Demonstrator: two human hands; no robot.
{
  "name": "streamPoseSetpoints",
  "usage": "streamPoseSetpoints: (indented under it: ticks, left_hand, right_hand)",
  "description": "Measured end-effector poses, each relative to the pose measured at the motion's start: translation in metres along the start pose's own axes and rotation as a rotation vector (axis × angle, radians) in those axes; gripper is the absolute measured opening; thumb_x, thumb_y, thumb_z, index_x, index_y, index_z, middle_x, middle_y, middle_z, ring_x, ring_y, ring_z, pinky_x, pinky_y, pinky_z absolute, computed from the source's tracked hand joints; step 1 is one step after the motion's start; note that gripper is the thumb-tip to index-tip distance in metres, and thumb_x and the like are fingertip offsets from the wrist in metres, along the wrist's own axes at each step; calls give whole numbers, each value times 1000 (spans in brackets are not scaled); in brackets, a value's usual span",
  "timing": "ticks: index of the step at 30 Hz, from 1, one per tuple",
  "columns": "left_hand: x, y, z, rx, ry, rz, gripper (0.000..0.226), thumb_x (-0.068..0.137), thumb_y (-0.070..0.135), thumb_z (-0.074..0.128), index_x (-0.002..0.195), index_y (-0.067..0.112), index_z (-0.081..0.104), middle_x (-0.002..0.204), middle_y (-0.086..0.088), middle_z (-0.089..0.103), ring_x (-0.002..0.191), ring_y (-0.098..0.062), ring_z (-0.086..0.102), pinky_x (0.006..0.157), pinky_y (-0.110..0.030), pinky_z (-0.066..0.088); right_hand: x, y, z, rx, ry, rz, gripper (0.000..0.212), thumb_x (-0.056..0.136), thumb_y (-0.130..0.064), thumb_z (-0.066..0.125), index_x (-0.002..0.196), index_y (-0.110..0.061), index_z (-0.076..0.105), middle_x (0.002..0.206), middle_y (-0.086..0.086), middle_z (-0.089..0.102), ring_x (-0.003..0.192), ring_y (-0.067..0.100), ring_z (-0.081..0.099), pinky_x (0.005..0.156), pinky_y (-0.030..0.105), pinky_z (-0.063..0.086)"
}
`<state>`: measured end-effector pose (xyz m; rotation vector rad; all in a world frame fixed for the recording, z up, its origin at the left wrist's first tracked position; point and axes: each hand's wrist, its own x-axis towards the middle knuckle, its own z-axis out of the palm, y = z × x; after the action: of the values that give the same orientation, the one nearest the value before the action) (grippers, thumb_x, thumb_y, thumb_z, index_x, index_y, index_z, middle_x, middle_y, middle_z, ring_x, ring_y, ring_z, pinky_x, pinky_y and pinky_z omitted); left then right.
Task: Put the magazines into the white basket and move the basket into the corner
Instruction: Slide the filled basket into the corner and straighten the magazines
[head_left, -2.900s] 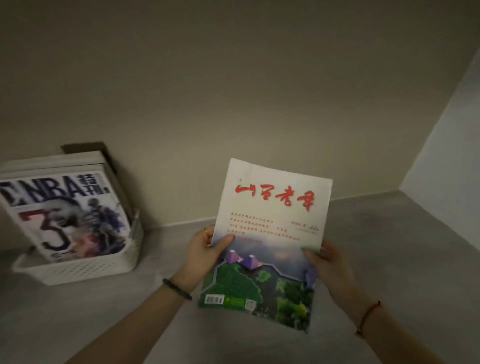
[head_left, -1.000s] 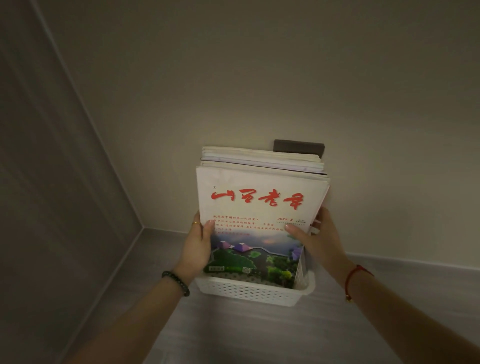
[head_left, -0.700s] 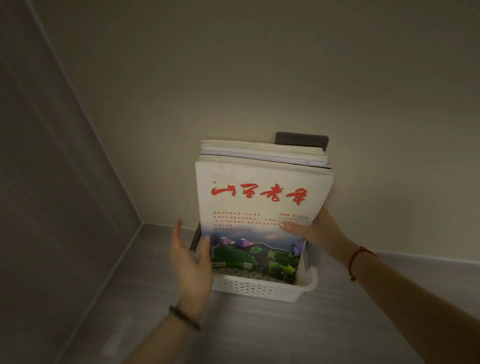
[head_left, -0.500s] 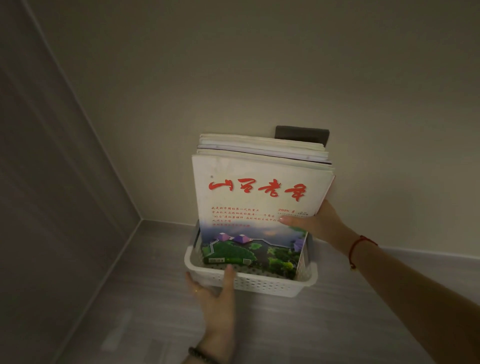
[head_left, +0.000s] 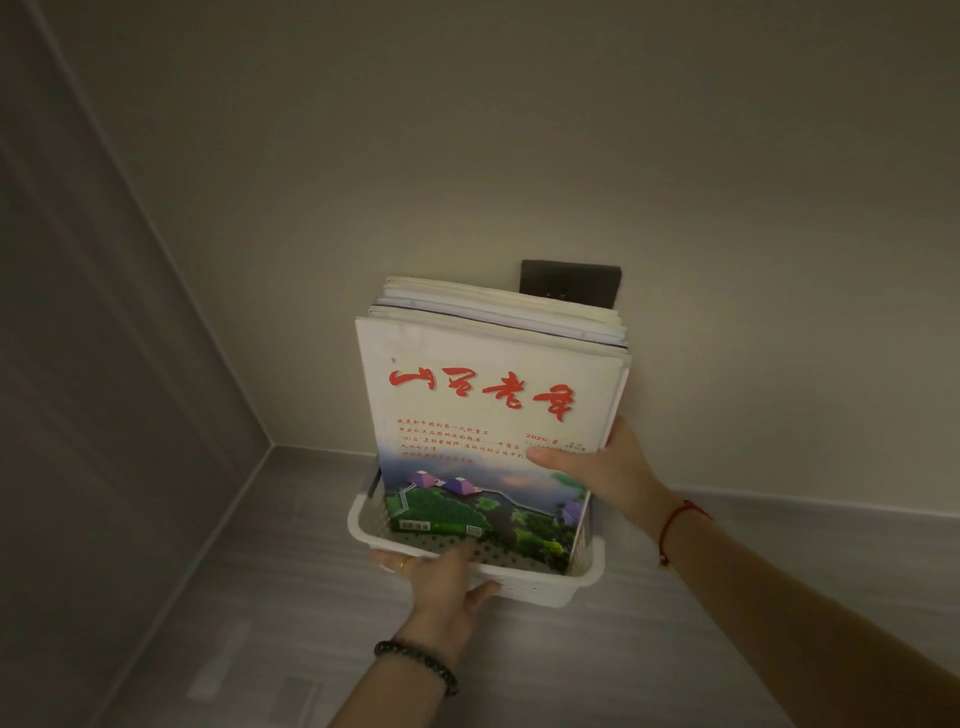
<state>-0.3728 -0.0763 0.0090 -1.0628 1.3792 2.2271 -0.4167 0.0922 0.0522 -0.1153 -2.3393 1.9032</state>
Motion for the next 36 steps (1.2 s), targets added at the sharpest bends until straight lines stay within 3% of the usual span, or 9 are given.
streamPoseSetpoints:
  ticks: [4, 8, 16, 20, 23, 25, 28, 30, 36]
  left_hand:
    - [-5, -11, -14, 66, 13, 42, 53, 82, -10, 49, 131, 2, 32, 116, -24, 51, 101, -40, 54, 34, -32, 52]
    - [-23, -34, -18, 153, 10, 50, 45, 82, -7, 49, 124, 3, 36, 122, -25, 52, 109, -42, 54, 36, -34, 53]
    - [-65, -96, 3, 315, -107, 74, 50, 82, -7, 47, 127, 10, 33, 103, -18, 57, 87, -35, 60, 40, -37, 56]
    - [-91, -140, 33, 394, -178, 67, 50, 83, -6, 46, 124, 18, 31, 101, -15, 58, 91, -36, 60, 42, -35, 57]
    - [-122, -180, 65, 443, -252, 63, 38, 83, -7, 46, 107, 20, 35, 90, -11, 57, 89, -35, 59, 40, -32, 56]
    - [-146, -208, 91, 487, -303, 42, 31, 83, -7, 48, 96, 20, 39, 84, -8, 57, 81, -30, 60, 37, -30, 54]
    - [-179, -255, 131, 560, -396, 21, 29, 83, -7, 48, 87, 21, 43, 84, -8, 59, 81, -29, 60, 42, -33, 56]
    - [-200, -289, 156, 597, -454, -6, 24, 83, -8, 47, 88, 16, 46, 88, -11, 59, 89, -33, 58, 41, -33, 56]
    - [-259, -385, 225, 700, -614, -56, 28, 84, -8, 47, 82, 20, 47, 103, -12, 57, 100, -34, 54, 66, -48, 54]
  right_hand:
    - [-29, 2, -1, 5, 58, 50, 48, 52, -22, 86, 89, -33, 59, 76, -23, 59, 70, -7, 57, 44, 4, 45]
    - [-66, 9, -15, 9, 102, 32, 57, 50, -25, 87, 96, -35, 55, 81, -27, 57, 75, -5, 58, 46, 3, 46]
    - [-145, 29, -89, 1, 214, -20, 52, 46, -27, 88, 84, -44, 57, 72, -35, 63, 76, -19, 60, 51, 1, 45]
    - [-186, 38, -145, -24, 310, -17, 48, 50, -28, 86, 83, -45, 57, 82, -32, 61, 73, -8, 65, 52, 3, 47]
    - [-226, 44, -203, -26, 365, -3, 46, 46, -38, 86, 83, -44, 59, 76, -31, 67, 77, -6, 65, 56, 4, 49]
    - [-254, 49, -245, -46, 405, 8, 50, 48, -39, 85, 90, -39, 58, 86, -32, 66, 85, -7, 63, 62, 1, 47]
    - [-295, 59, -304, -134, 498, 62, 54, 55, -37, 83, 100, -29, 54, 75, -27, 60, 78, 3, 62, 54, -3, 43]
    - [-321, 67, -343, -180, 636, 64, 52, 54, -28, 85, 96, -33, 54, 82, -29, 54, 75, -6, 56, 51, -3, 41]
    - [-408, 78, -447, -161, 874, 73, 55, 51, -36, 80, 98, -37, 53, 92, -22, 57, 84, 0, 58, 62, 7, 47]
